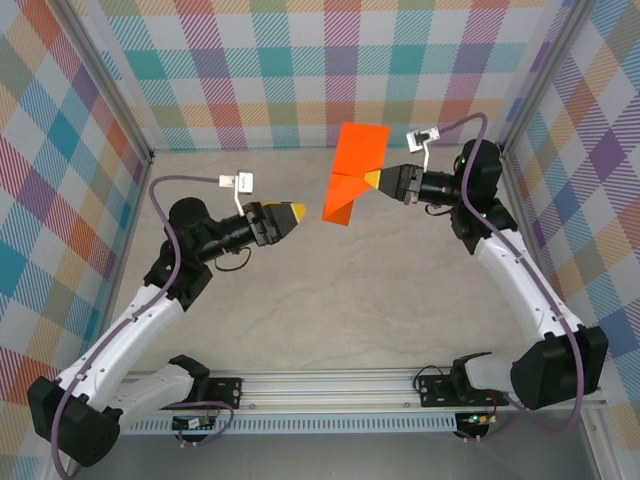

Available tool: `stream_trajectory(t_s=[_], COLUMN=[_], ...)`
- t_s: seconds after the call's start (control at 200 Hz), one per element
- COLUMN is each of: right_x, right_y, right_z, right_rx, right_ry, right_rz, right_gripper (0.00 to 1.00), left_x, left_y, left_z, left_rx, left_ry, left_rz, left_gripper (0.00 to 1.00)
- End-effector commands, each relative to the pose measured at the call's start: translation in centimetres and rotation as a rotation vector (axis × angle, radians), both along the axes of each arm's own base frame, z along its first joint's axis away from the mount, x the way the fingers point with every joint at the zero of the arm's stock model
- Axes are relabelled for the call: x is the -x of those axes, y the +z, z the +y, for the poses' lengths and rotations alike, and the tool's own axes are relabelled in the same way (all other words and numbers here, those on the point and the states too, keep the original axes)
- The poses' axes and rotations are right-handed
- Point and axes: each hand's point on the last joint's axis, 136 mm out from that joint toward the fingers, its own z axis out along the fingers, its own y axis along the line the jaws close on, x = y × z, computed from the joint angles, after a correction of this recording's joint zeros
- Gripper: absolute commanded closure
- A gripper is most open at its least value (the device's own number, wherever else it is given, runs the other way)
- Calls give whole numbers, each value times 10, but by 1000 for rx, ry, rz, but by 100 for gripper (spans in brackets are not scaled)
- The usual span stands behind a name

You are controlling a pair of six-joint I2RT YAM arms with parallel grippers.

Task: Fold a paper plane with a square sheet of paper (fold left side to right side)
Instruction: Turn over the paper at the center of the table.

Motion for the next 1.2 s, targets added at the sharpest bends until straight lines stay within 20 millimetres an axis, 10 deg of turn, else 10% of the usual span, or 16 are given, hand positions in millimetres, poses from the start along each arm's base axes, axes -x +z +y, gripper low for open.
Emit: stream_trajectory(t_s=[0.0,0.34,0.655,1.195], right_x=[23,41,49,40], right_y=[28,46,49,23], right_z=[7,30,34,18], right_rx=[-15,-20,-32,76], right_ry=[74,155,176,35], right_rz=[-70,-95,-103,-54], right_gripper=[99,98,97,67], left_x=[12,38,33,16], left_y=[37,59,61,31], left_z=[-6,-37,-44,-44], left_rx=[92,121,118,-3], left_ry=[-78,-220,-218,-138], left_rz=[-77,-166,-168,-107], left_gripper=[0,3,52,91])
